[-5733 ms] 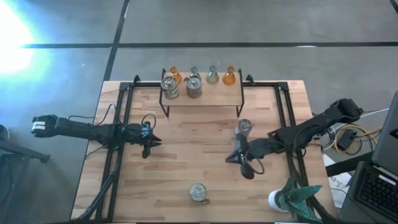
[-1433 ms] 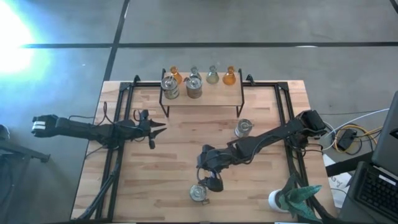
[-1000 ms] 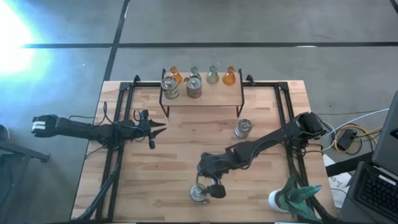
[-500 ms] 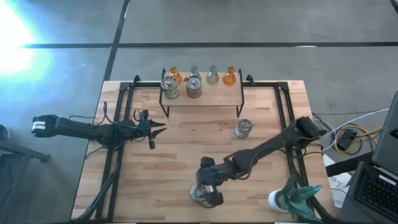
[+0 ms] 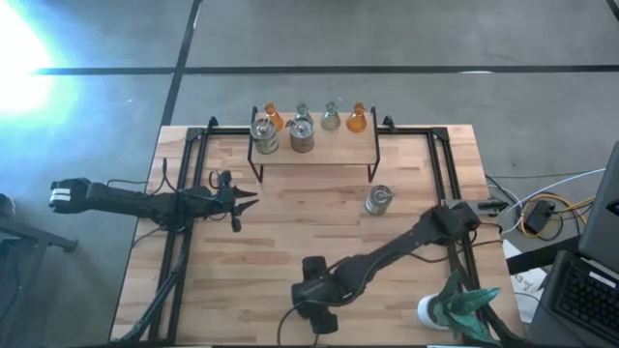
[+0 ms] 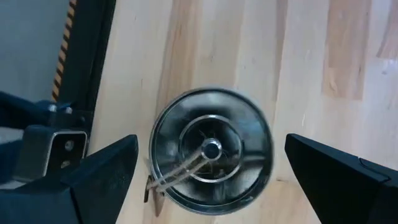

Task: Pick & Place candle stick holders
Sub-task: Put the jar candle on the shelf aligned with the other jar candles

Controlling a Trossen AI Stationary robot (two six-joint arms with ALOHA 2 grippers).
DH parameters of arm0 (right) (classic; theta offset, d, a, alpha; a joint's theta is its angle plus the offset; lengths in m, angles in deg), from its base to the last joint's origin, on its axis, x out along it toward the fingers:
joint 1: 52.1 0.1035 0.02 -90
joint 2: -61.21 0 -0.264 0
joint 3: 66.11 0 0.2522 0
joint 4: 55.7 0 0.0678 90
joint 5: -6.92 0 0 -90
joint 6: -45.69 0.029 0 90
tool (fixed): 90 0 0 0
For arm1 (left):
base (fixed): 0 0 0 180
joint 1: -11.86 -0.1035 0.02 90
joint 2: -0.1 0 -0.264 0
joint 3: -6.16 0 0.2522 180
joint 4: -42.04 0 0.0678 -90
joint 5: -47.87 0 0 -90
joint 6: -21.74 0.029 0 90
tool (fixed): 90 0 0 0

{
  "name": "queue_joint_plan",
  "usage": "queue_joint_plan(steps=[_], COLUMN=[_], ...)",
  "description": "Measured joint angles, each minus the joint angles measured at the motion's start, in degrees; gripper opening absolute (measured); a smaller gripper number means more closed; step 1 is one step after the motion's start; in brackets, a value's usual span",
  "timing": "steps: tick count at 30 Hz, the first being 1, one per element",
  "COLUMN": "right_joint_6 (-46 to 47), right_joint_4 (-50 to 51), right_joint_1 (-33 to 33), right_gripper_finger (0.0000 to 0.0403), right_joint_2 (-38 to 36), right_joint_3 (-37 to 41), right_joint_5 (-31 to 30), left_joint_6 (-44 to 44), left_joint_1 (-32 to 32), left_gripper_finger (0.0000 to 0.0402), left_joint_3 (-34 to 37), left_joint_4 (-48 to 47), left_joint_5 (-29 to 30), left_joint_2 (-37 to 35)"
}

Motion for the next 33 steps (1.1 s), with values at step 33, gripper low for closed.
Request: queue_joint_plan(steps=[33], right_joint_6=[-4.1], right_joint_4=[6.0], right_joint_1=[-0.6], right_gripper_finger=[0.04], right_joint_2=[7.9], right_joint_3=[-6.4], right_joint_5=[-1.2], left_joint_6=[0.0], left_joint_1=[0.0], left_gripper_finger=[0.0092], left_joint_3=[0.0], left_joint_4=[-0.7], left_joint_5=[0.0], left_joint_2=[0.1])
